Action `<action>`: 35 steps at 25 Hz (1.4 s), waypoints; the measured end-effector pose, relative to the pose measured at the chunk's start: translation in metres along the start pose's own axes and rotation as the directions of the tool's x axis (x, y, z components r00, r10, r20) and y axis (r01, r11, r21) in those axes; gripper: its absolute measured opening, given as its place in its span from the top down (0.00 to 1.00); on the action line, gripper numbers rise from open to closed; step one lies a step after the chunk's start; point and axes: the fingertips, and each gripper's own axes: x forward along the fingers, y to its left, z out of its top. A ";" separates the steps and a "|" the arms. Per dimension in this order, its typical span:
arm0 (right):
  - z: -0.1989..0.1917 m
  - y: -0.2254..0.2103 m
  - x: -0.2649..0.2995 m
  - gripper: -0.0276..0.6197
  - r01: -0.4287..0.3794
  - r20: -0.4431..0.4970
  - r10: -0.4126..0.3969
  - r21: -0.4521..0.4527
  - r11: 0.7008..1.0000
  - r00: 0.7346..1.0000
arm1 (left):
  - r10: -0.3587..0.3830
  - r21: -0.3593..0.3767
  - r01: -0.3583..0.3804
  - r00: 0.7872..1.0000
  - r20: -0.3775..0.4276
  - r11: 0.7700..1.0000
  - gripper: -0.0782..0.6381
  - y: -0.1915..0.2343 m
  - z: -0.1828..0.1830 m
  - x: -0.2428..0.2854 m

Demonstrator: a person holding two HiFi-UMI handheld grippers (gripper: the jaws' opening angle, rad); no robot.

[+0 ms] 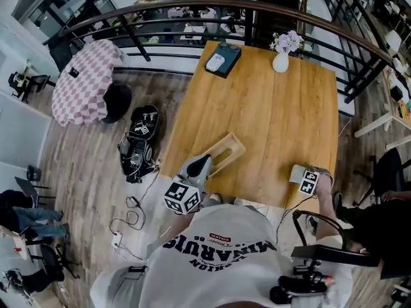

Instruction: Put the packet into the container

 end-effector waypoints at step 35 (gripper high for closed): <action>0.099 -0.013 -0.374 0.94 0.218 -0.001 -0.248 -0.471 0.854 0.969 | -0.098 -0.045 0.094 0.991 -0.092 0.995 0.89 0.021 -0.028 -0.022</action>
